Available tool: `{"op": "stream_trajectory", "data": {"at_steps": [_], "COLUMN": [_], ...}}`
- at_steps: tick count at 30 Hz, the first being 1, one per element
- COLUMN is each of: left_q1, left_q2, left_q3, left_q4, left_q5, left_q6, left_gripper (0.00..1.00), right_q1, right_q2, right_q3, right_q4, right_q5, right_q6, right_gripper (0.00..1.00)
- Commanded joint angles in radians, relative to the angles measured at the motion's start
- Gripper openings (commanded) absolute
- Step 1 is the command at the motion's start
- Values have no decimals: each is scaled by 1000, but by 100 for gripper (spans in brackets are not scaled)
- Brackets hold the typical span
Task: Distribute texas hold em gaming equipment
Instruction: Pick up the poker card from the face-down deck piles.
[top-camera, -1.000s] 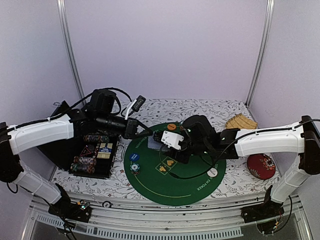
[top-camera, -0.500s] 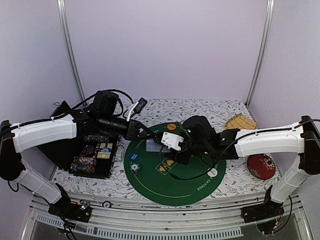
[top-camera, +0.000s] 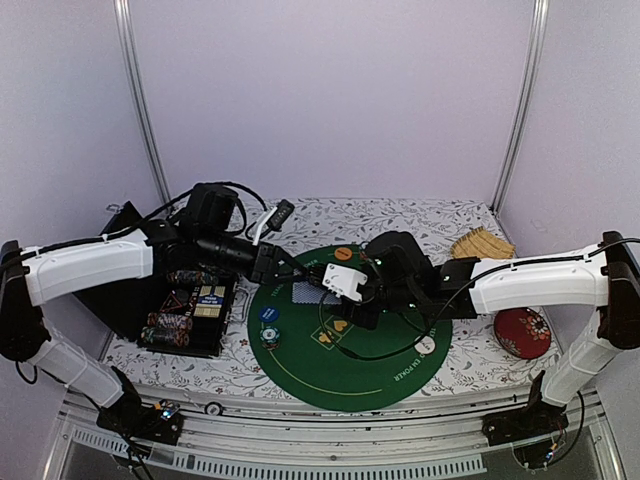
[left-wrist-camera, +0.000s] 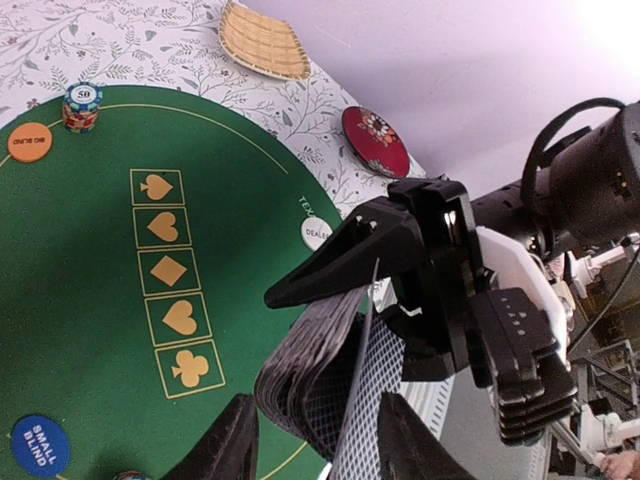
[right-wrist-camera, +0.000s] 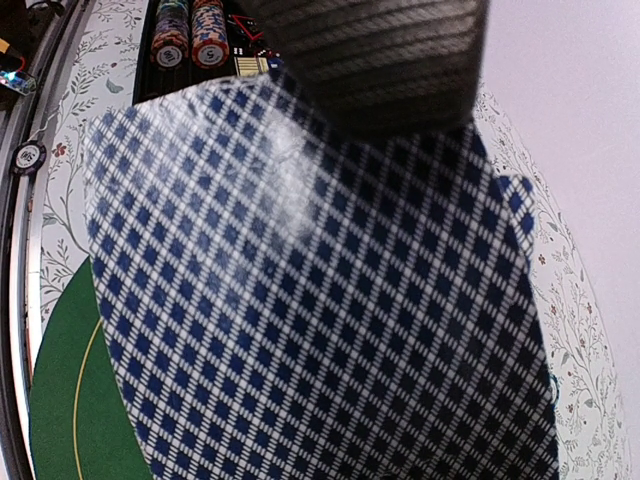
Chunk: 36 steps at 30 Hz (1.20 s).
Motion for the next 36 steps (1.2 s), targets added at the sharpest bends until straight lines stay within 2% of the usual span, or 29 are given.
{"op": "stream_trajectory", "data": {"at_steps": [1, 2, 7, 11, 24, 36], "left_q1": [13, 13, 13, 16, 45, 183], "left_q2": [-32, -33, -47, -63, -113, -168], "left_q3": [-23, -26, -30, -27, -41, -55], "left_q4": [-27, -29, -30, -30, -6, 65], "left_q5": [38, 36, 26, 17, 72, 150], "left_q6": [19, 20, 21, 33, 44, -36], "left_gripper": [43, 41, 16, 1, 0, 0], "right_q1": [-8, -9, -10, -13, -28, -64], "right_q2": [2, 3, 2, 0, -32, -47], "right_q3": [15, 16, 16, 7, -30, -51], "right_q4": [19, 19, 18, 19, 24, 21], "right_q5": [-7, -6, -9, -3, 8, 2], "right_q6": [3, 3, 6, 5, 10, 6], "right_gripper": [47, 47, 46, 46, 46, 46]}}
